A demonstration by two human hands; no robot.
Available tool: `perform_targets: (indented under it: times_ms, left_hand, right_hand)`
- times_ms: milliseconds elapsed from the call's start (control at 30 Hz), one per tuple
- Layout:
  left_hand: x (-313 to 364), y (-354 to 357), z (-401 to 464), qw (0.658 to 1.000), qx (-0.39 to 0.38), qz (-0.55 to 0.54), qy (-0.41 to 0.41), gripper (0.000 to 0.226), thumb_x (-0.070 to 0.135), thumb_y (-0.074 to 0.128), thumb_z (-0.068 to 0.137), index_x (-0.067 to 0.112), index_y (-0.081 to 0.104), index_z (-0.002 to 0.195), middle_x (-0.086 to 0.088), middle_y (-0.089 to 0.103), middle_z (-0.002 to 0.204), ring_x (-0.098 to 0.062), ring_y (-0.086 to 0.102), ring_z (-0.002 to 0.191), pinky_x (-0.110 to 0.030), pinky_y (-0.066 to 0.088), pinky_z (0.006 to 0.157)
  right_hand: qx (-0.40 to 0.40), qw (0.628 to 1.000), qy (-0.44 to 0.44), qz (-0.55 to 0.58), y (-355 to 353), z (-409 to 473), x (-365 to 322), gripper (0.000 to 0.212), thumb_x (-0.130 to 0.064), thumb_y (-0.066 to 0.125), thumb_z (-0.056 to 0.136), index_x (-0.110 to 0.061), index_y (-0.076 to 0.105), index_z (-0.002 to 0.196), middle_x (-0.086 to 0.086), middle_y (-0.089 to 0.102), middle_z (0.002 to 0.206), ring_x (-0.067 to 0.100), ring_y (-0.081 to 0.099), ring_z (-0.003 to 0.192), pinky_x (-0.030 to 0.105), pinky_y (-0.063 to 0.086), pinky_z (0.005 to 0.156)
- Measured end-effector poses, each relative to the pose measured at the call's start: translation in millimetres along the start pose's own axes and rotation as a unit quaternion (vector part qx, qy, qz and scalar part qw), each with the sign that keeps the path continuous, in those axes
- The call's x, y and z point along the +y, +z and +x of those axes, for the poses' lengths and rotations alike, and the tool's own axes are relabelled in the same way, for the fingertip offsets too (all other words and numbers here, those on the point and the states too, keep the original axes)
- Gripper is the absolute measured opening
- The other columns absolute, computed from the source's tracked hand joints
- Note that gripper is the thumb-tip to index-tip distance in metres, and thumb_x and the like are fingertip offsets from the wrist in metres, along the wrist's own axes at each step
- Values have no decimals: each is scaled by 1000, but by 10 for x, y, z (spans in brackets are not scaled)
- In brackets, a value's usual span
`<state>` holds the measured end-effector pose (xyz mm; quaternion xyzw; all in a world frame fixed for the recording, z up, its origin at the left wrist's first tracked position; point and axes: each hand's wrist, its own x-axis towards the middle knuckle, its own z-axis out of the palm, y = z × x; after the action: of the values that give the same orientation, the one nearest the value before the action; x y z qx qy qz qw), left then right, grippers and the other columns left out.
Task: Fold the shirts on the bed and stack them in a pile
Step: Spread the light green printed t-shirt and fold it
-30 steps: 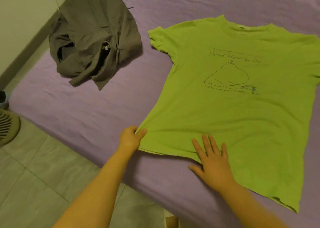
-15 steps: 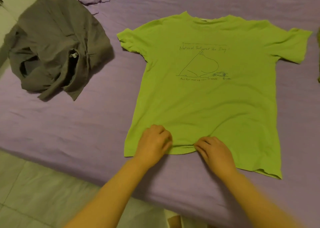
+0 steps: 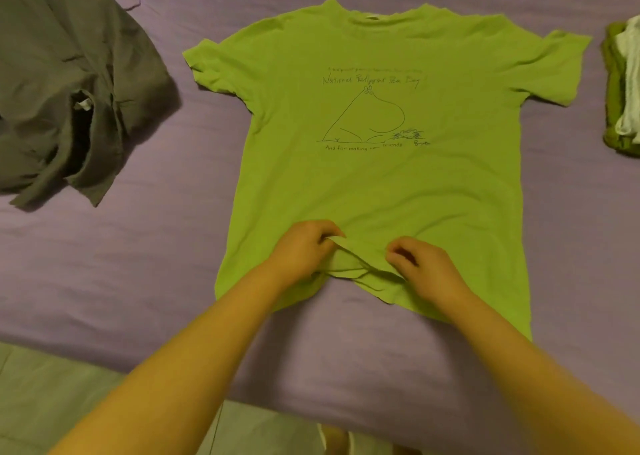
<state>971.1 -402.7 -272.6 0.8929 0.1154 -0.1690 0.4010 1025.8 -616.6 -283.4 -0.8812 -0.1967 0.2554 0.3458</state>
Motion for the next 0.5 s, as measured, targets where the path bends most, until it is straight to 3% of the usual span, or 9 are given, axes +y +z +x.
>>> perform_targets:
  times_ms: [100, 200, 267, 333, 433, 500]
  left_hand:
    - [40, -105, 195, 996, 37, -72, -38, 29, -3, 53, 84, 25, 51, 75, -3, 58, 76, -17, 50, 70, -26, 38, 64]
    - [49, -141, 177, 997, -35, -53, -37, 38, -5, 46, 76, 29, 55, 61, 2, 51, 61, -13, 42, 57, -25, 32, 57]
    - [-15, -109, 36, 996, -75, 37, 36, 21, 16, 51, 71, 25, 69, 70, -1, 63, 76, -14, 53, 70, -22, 38, 66]
    - [-186, -48, -126, 975, -64, 173, 123, 28, 40, 54, 66, 28, 72, 84, -6, 65, 105, -24, 57, 100, -29, 46, 85]
    - [-465, 12, -342, 941, -83, 284, 166, 47, 61, 61, 59, 30, 64, 94, -13, 54, 130, -36, 50, 120, -42, 44, 97]
    - [-569, 28, -441, 933, -82, 309, 163, 50, 56, 71, 58, 25, 60, 96, -16, 48, 136, -38, 46, 125, -45, 41, 100]
  right_hand:
    - [66, 997, 28, 8, -104, 156, -69, 10, -4, 52, 89, -10, 60, 91, 3, 61, 81, 14, 51, 66, 31, 39, 66]
    - [10, 997, -39, -69, -19, 87, -40, 22, -13, 45, 82, -11, 65, 89, 10, 65, 104, 28, 60, 94, 33, 44, 80]
    - [-32, 986, -105, -122, 73, -72, 28, 28, -34, 49, 78, -18, 63, 95, 11, 57, 124, 29, 56, 111, 35, 46, 89]
    - [-56, 970, -152, -181, 148, -228, 176, 34, -48, 56, 73, -25, 55, 98, 12, 47, 137, 27, 48, 120, 36, 43, 94]
    - [-50, 957, -176, -227, 185, -365, 357, 33, -44, 63, 74, -23, 55, 98, 16, 41, 143, 31, 48, 124, 37, 43, 95]
    - [-16, 956, -187, -227, 207, -391, 417, 23, -37, 59, 80, -17, 63, 91, 20, 46, 139, 34, 52, 121, 39, 46, 93]
